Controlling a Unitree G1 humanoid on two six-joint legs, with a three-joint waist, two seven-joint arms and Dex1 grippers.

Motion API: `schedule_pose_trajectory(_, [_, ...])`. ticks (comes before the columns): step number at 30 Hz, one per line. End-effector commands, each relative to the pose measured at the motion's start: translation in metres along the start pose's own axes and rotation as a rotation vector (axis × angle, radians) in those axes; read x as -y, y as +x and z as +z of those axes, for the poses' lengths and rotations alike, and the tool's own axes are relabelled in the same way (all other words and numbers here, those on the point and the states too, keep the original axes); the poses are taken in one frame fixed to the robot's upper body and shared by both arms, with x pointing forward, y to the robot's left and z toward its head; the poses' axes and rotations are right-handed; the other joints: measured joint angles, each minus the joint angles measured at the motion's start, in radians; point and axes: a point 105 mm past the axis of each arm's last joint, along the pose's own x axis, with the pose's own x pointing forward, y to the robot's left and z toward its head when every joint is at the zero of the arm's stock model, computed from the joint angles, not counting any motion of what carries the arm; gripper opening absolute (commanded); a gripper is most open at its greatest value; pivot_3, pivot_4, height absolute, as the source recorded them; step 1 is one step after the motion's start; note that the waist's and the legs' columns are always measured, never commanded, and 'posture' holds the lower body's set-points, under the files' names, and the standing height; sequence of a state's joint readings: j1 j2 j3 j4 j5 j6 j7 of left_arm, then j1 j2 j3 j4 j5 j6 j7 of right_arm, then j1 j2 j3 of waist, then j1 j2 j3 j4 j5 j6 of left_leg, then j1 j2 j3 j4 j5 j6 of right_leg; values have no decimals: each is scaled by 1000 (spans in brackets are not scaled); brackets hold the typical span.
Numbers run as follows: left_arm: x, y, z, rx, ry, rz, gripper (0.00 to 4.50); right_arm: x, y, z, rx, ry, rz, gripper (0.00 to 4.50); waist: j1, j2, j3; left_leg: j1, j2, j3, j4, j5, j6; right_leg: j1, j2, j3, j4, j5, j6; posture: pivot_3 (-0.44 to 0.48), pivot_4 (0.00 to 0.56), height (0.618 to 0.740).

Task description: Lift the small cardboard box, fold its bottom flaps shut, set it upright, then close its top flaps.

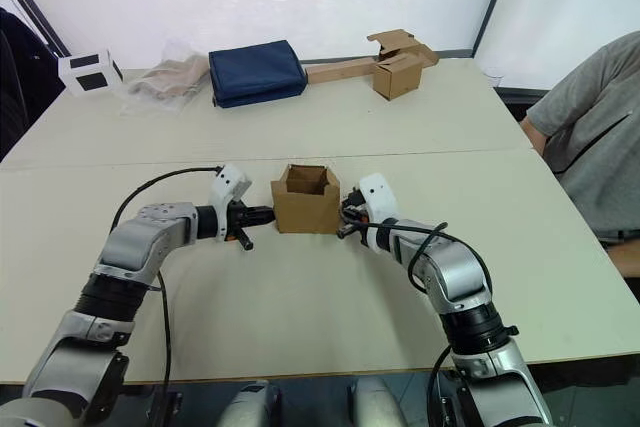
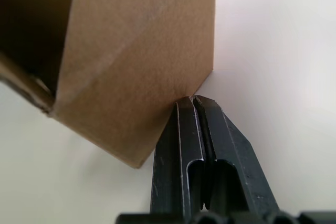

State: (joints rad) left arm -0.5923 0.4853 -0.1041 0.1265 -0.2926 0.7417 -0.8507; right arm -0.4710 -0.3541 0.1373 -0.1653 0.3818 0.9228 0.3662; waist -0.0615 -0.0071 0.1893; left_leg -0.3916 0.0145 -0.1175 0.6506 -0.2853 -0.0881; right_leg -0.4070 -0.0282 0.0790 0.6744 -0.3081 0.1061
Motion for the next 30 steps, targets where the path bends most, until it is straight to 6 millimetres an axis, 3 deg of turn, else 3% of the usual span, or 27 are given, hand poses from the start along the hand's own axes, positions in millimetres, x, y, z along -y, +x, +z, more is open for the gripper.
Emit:
schedule_pose_trajectory(1, [12,-2,11,15,40,-48,57,-25,-5,9,26,-26,113,0,0,0,0,0,0,0,0,0,0,0,0,0,0,0,0,0,150,740])
schedule_pose_trajectory(18, [28,-20,-3,-98,0,-77,57,-27,-11,0,-24,-41,107,0,-6,0,0,0,0,0,0,0,0,0,0,0,0,0,0,0,150,740])
schedule_pose_trajectory(25, [15,-35,-16,-159,55,-45,57,-4,-12,-4,-55,-56,7,0,-6,0,0,0,0,0,-1,0,0,0,0,0,0,0,0,0,150,740])
schedule_pose_trajectory(27, [10,-39,-16,-151,63,-35,57,3,-14,1,-24,-53,-14,0,-3,0,0,0,0,0,-1,0,0,0,0,0,0,0,0,0,150,740])
schedule_pose_trajectory(30, [4,-44,-3,-75,71,-25,57,4,-23,30,166,-126,18,0,4,0,0,0,0,0,-1,0,0,0,0,0,-1,0,0,0,150,740])
